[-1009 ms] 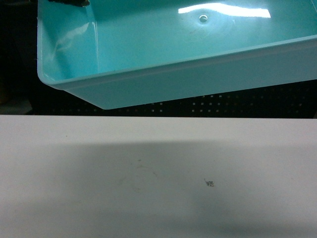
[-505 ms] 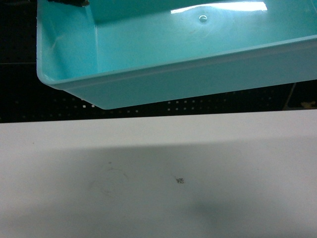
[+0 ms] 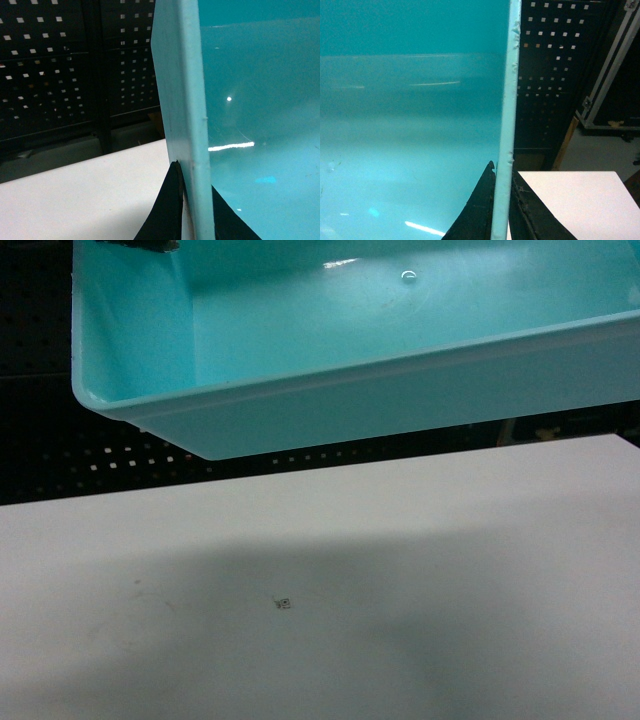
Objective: Stack blue boxes stably on right
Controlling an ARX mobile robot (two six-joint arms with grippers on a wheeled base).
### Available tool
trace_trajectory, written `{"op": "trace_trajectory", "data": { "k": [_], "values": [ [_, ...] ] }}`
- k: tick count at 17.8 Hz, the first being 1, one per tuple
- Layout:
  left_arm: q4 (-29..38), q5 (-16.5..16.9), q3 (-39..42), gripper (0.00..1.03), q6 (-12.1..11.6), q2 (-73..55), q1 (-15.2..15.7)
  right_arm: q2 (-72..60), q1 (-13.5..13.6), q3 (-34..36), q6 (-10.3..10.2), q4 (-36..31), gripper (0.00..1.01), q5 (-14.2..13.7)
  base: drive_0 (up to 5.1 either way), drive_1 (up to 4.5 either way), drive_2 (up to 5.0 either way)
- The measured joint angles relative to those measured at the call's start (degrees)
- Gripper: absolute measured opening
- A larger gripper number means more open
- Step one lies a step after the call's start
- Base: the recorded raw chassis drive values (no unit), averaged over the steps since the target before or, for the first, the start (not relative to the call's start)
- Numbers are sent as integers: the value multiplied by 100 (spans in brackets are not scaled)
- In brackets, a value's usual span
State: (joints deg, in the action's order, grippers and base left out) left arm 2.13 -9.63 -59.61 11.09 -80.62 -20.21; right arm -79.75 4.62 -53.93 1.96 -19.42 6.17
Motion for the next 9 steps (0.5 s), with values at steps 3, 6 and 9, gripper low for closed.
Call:
{"op": "trace_trajectory", "data": {
  "k": [3,6,9],
  "values": [
    [0,0,0,2,0,0,0,0,0,0,-2,-2,7,0,-170,-170,-170],
    [0,0,0,2,0,0,0,0,0,0,-2,-2,7,0,-153,-153,-153],
    [0,0,0,2,0,0,0,0,0,0,-2,-4,7,0,-156,-156,-156]
  ]
}}
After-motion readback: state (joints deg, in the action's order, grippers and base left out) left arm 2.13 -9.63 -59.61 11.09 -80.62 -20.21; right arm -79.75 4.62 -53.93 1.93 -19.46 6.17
